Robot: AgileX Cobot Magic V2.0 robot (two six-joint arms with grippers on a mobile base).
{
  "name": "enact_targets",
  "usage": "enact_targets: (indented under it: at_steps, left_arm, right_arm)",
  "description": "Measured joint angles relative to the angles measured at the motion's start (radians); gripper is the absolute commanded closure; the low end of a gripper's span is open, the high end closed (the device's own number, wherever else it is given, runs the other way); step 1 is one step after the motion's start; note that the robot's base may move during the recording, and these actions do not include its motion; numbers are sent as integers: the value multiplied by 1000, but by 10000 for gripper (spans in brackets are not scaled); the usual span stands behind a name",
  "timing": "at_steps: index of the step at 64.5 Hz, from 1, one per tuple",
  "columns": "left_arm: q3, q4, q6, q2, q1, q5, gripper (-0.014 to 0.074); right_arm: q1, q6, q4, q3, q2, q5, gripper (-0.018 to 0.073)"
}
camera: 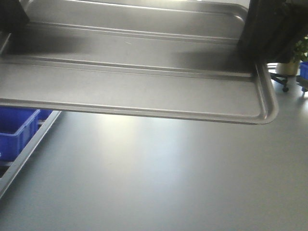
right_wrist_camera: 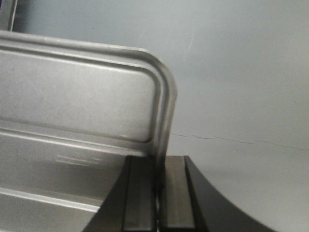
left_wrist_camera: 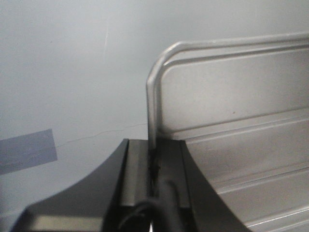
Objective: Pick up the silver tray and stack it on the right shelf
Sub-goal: 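Hold the silver tray level with both grippers while the base drives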
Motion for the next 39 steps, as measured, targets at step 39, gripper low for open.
enact_targets:
  at_steps: [39]
  left_arm:
    - [0, 0, 0, 0, 0, 0, 689]
  right_arm:
    - [0, 0, 0, 0, 0, 0, 503]
